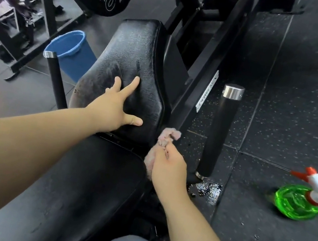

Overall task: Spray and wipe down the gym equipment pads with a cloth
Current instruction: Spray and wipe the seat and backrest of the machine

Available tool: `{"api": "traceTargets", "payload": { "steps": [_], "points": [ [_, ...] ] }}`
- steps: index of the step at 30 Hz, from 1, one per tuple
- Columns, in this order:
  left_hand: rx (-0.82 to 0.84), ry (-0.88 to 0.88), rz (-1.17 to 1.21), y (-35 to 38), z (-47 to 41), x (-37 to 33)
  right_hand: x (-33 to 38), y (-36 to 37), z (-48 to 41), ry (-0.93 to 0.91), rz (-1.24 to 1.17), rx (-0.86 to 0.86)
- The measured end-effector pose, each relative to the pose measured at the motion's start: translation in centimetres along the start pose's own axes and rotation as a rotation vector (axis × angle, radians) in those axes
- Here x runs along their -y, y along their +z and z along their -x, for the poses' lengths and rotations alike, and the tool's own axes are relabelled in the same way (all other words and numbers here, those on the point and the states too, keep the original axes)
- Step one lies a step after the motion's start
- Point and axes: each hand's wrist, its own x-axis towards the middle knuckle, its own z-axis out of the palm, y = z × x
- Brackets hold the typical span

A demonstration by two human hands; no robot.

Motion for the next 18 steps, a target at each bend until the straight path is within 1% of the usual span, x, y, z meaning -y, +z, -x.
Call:
{"api": "traceTargets", "payload": {
  "steps": [1,2,3,4,5,6,7,8,9,11,12,13,15,18],
  "points": [
    [-0.016,-0.003,0.008,0.1,0.3,-0.3,-0.2,-0.7,0.1,0.052,-0.035,0.014],
    [-0.037,-0.004,0.015,0.3,0.9,-0.6,-0.2,-1.3,0.2,0.126,-0.139,0.065],
    [-0.068,0.018,0.030,0.7,1.8,-0.8,-0.3,-1.8,0.1,0.214,-0.282,0.161],
    [-0.094,0.085,0.052,1.2,3.0,-1.2,-0.1,-2.5,0.2,0.303,-0.426,0.261],
    [-0.109,0.216,0.064,2.0,4.6,-1.7,0.0,-3.3,0.2,0.374,-0.551,0.329],
    [-0.099,0.385,0.042,2.7,6.2,-2.1,0.1,-4.0,0.3,0.410,-0.647,0.376],
    [-0.063,0.543,-0.001,3.5,7.7,-3.0,-0.1,-5.0,0.5,0.415,-0.712,0.386],
    [-0.021,0.658,-0.054,4.2,8.6,-3.4,0.1,-5.6,0.7,0.408,-0.758,0.428],
    [0.043,0.685,-0.094,4.6,9.0,-4.2,0.1,-6.5,0.8,0.396,-0.784,0.471],
    [0.128,0.573,-0.088,4.5,8.7,-6.6,0.5,-8.3,1.1,0.357,-0.833,0.528],
    [0.142,0.517,-0.103,4.3,8.2,-7.7,0.7,-9.1,1.1,0.329,-0.854,0.549],
    [0.153,0.497,-0.159,4.3,7.7,-9.0,0.5,-10.1,1.1,0.305,-0.867,0.546],
    [0.150,0.504,-0.212,4.3,7.2,-11.2,0.6,-11.4,1.4,0.280,-0.900,0.552],
    [0.156,0.499,-0.111,5.3,7.7,-13.4,0.1,-13.5,2.2,0.291,-0.840,0.574]
  ]
}}
